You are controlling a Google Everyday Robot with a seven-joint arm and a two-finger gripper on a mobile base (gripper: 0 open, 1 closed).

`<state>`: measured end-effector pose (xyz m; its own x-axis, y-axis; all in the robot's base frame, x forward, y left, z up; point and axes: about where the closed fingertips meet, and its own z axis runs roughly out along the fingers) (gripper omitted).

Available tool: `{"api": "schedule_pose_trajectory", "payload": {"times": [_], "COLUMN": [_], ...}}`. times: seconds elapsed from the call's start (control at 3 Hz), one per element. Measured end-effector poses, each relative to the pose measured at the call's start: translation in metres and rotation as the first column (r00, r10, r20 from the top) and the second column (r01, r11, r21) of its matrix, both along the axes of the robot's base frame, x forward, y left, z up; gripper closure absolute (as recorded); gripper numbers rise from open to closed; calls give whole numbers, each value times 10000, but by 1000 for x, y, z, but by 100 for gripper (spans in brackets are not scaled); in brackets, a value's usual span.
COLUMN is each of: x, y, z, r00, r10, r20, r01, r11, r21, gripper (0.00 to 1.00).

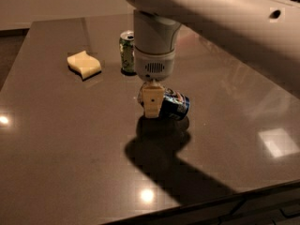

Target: Knock pepsi can over

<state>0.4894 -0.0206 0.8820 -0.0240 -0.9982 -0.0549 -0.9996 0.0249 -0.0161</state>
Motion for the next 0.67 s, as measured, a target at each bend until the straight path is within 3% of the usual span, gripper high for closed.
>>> {"api": "schedule_pose_trajectory", "payload": {"times": [0.33,0.67], "x": [6,7], "y": [-1,0], "z": [-6,-12], "r00": [9997,9988], "r10": [193,470], "r20": [148,153], "r01": [-182,-451], "r11": [9972,9934], "r21": [-728,-1050], "gripper": [35,12]}}
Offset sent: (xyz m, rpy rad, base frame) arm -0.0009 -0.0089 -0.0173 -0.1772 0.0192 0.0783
